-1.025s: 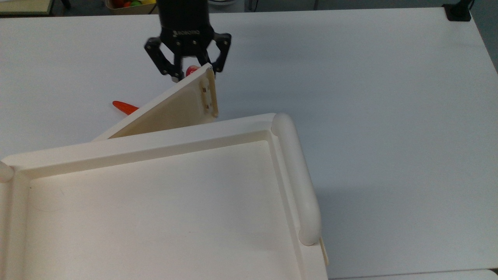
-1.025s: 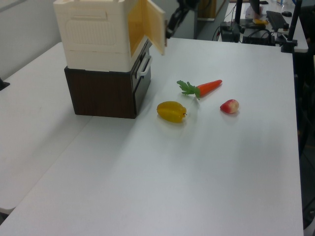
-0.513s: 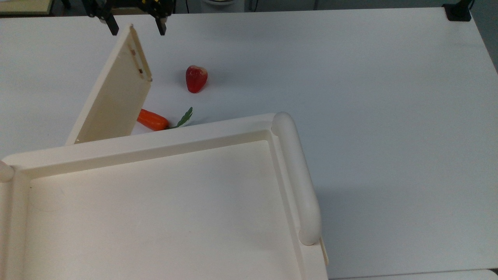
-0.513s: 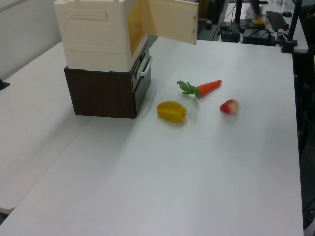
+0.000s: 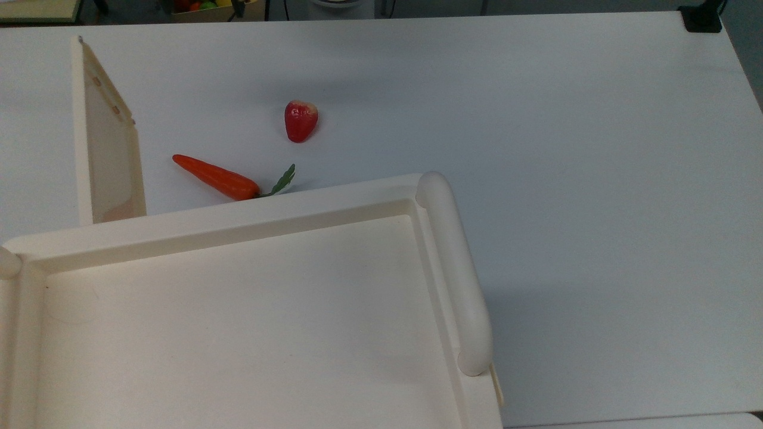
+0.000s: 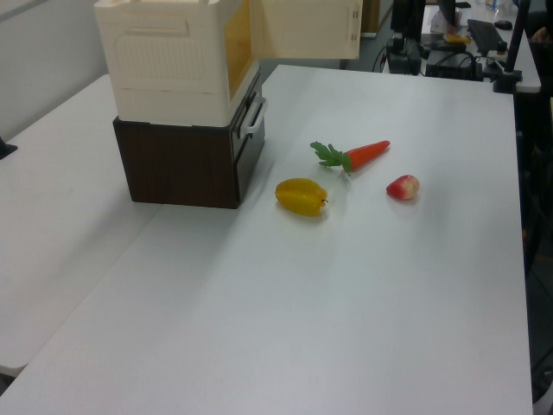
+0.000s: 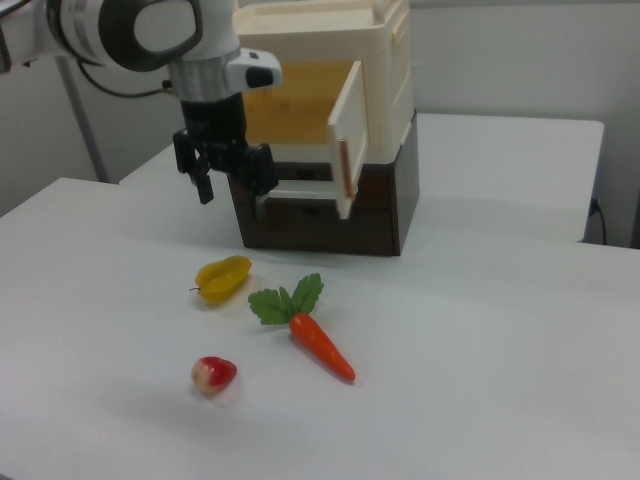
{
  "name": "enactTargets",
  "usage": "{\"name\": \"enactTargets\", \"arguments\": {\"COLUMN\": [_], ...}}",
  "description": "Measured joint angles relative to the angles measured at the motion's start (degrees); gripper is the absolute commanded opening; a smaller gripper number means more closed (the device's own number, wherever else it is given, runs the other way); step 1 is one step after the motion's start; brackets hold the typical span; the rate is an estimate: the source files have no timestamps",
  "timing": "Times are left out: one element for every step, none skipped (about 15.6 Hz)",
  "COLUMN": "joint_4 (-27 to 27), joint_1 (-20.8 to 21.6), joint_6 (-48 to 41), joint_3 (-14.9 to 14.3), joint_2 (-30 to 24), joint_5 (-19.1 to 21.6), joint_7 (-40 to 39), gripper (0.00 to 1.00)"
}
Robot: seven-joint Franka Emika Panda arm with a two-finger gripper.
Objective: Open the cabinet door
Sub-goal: 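Release the door and raise the gripper away from the cabinet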
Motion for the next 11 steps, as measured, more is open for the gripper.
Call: {"name": "enactTargets", "arguments": {"joint_4": [-0.4, -0.6, -0.7, -0.7, -0.8, -0.8, -0.8, -0.8, -0.8, -0.8, -0.8], "joint_1": [0.1, 0.2, 0.3, 0.3, 0.3, 0.3, 0.2, 0.1, 0.1, 0.1, 0.1], "joint_6": [0.0, 0.0, 0.0, 0.0, 0.0, 0.0, 0.0, 0.0, 0.0, -0.1, -0.3], "joint_3": [0.8, 1.2, 1.3, 1.3, 1.2, 1.1, 0.9, 0.8, 0.7, 0.7, 0.7], "joint_2": [0.2, 0.3, 0.5, 0.6, 0.7, 0.7, 0.7, 0.7, 0.7, 0.7, 0.7], "joint_5": [-1.0, -1.5, -1.7, -1.7, -1.8, -1.8, -1.8, -1.8, -1.8, -1.8, -1.8], "joint_7": [0.7, 0.9, 0.9, 0.9, 0.9, 0.9, 0.9, 1.0, 1.0, 1.1, 1.2], "gripper": [1.00, 1.00, 1.00, 1.00, 1.00, 1.00, 1.00, 1.00, 1.00, 1.00, 1.00]}}
